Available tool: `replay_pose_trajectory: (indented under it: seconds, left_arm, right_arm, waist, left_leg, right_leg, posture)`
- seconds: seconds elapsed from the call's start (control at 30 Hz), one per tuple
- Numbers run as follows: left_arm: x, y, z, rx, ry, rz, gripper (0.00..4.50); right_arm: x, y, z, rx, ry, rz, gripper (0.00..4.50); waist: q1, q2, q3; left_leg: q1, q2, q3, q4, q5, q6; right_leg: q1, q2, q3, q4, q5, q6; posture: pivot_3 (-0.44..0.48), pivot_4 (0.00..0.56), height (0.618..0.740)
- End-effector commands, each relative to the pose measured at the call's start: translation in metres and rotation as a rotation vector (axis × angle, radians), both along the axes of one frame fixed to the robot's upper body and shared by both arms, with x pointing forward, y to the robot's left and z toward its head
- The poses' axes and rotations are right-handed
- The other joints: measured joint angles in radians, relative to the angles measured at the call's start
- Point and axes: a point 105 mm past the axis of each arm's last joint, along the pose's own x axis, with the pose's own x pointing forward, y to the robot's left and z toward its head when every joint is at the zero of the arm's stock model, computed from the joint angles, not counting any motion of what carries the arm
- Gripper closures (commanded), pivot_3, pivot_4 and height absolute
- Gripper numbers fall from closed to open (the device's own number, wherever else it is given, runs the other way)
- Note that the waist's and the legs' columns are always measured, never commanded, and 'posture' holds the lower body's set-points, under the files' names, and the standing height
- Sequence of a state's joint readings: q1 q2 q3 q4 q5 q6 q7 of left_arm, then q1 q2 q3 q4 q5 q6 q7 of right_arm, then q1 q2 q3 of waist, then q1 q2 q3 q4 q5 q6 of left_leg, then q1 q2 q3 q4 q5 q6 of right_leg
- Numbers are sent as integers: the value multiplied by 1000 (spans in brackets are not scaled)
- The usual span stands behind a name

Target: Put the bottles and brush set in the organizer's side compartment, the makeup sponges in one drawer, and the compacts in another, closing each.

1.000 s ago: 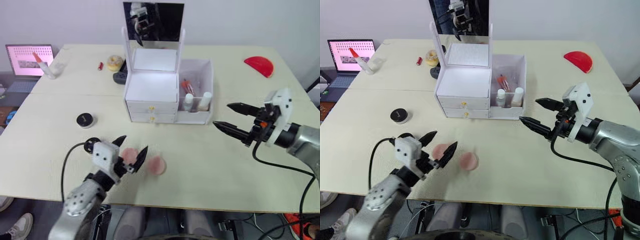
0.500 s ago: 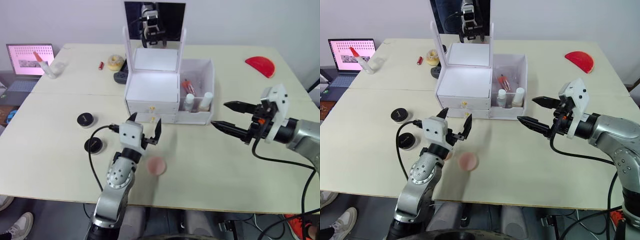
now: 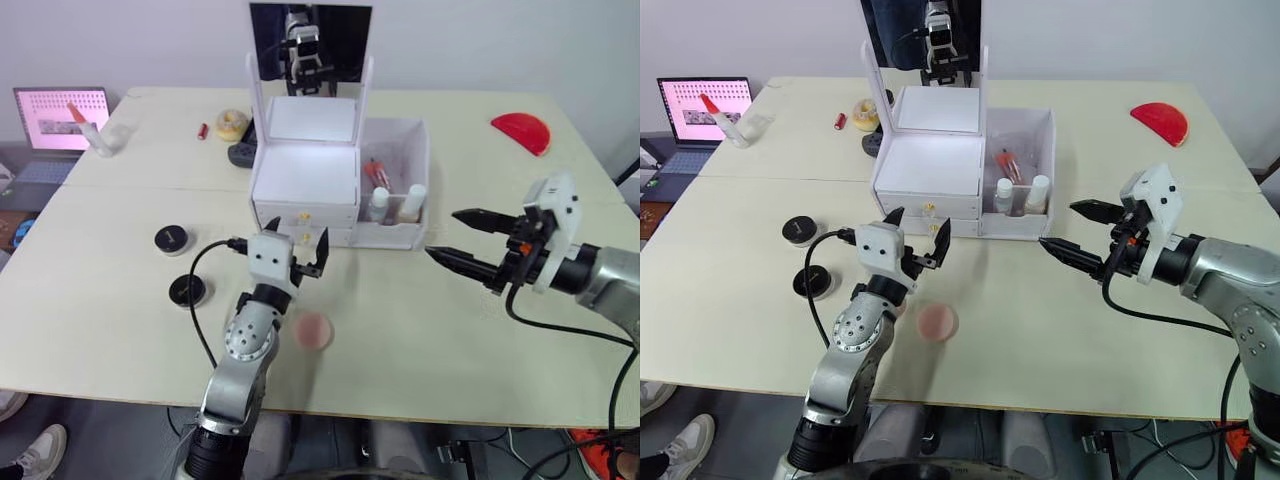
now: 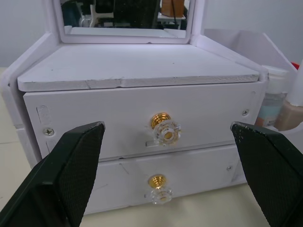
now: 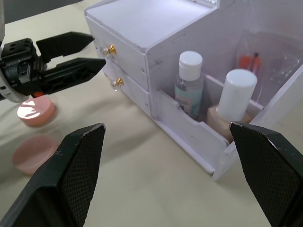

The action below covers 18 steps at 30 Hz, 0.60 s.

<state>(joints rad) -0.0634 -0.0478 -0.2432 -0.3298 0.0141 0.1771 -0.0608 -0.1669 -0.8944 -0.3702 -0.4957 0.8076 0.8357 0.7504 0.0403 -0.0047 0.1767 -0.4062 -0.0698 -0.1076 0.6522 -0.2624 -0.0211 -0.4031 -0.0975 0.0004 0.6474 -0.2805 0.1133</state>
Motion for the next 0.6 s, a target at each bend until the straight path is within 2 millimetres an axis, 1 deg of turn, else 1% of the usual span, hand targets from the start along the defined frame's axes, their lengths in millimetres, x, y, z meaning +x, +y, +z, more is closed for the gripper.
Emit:
replay_pose_trajectory:
  seconds: [0.03, 0.07, 0.13, 0.27, 0.3, 0.6]
  left_arm:
    - [0, -4, 14, -15, -61, -12, 521]
    - [0, -5, 14, -14, -64, -16, 897]
    - [0, -7, 14, -13, -64, -21, 1865]
    - [1, -6, 14, -16, -65, -17, 4061]
    - [1, -6, 14, -16, -66, -18, 4485]
    - [-1, -6, 13, 3, -71, -35, 4485]
  right_arm:
    - [-4, 2, 13, -10, -57, 7, 0]
    - [-4, 2, 13, -9, -57, 8, 0]
    - [-4, 1, 12, -9, -56, 7, 0]
    - [-5, 0, 13, -9, -55, 7, 0]
    - [-5, 0, 13, -9, -54, 7, 0]
    - [-5, 1, 12, -6, -54, 11, 0]
  waist:
    - [0, 0, 0]
    - [0, 0, 0]
    - [0, 0, 0]
    - [0, 0, 0]
    - [1, 0, 0]
    - [0, 0, 0]
  left_leg:
    - [0, 0, 0, 0, 0, 0]
    - [0, 0, 0, 0, 0, 0]
    - [0, 0, 0, 0, 0, 0]
    - [0, 0, 0, 0, 0, 0]
    - [0, 0, 0, 0, 0, 0]
    - [0, 0, 0, 0, 0, 0]
  right_leg:
    - [0, 0, 0, 0, 0, 0]
    - [0, 0, 0, 0, 0, 0]
    - [0, 0, 0, 0, 0, 0]
    - [0, 0, 0, 0, 0, 0]
    - [0, 0, 0, 0, 0, 0]
    - [0, 0, 0, 0, 0, 0]
  posture:
    - [0, 150, 740]
    - [0, 150, 740]
    - [0, 150, 740]
    - [0, 150, 740]
    - [0, 150, 740]
    - [0, 150, 740]
